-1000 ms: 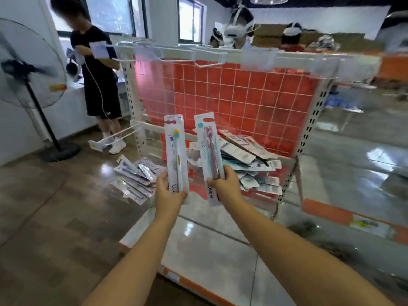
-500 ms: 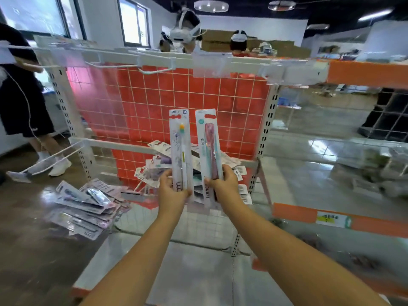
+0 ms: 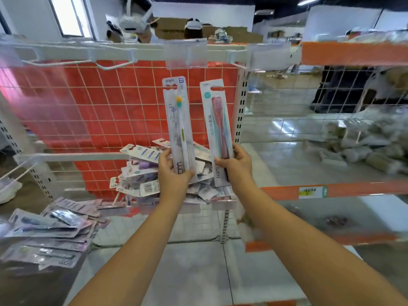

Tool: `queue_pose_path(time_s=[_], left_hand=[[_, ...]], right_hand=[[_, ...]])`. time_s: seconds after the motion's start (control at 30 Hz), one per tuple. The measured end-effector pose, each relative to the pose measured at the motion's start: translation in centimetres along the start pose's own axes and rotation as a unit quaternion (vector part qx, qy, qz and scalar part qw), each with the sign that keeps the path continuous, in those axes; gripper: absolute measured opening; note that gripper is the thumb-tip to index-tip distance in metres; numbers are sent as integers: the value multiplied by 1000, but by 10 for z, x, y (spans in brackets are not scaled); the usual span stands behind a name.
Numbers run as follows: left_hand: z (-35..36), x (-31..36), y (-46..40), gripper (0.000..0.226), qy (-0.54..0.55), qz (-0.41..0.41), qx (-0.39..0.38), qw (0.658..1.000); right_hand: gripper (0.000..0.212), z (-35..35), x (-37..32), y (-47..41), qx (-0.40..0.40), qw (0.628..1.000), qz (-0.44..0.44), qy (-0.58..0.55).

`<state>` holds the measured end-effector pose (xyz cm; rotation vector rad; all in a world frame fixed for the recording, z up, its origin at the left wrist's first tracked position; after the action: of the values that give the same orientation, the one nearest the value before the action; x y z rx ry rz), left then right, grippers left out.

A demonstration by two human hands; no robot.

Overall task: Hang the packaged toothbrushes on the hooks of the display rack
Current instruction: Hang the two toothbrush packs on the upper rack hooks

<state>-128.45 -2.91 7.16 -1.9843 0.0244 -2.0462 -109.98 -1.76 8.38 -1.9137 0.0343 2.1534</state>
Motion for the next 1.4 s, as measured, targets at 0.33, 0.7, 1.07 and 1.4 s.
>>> queue_pose_path(time_s=[0.33, 0.7, 1.07, 1.4], left_hand=[[16, 28, -19, 65, 34, 21, 17, 999], [12, 32, -21, 62, 18, 39, 39, 998], [20, 10, -9, 61, -19, 26, -2, 999], [40, 23, -8, 66, -16, 50, -33, 998]], right_hand=[[35, -26, -42, -26, 16, 999, -29, -3], [35, -34, -41, -27, 8, 999, -40, -16], [33, -32, -41, -28, -5, 998, -55, -39], [34, -37, -28, -26, 12, 997, -52, -55]])
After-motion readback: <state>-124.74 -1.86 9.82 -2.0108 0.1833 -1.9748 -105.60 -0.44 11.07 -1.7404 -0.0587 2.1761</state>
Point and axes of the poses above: each hand's wrist, its own y-axis away from the middle knuckle, its own z-axis out of the palm, x = y × z, the point moved 9 cm from there along -y, towards the middle knuckle, and after that the axes turned 4 degrees about -x, right-handed, at the moved point
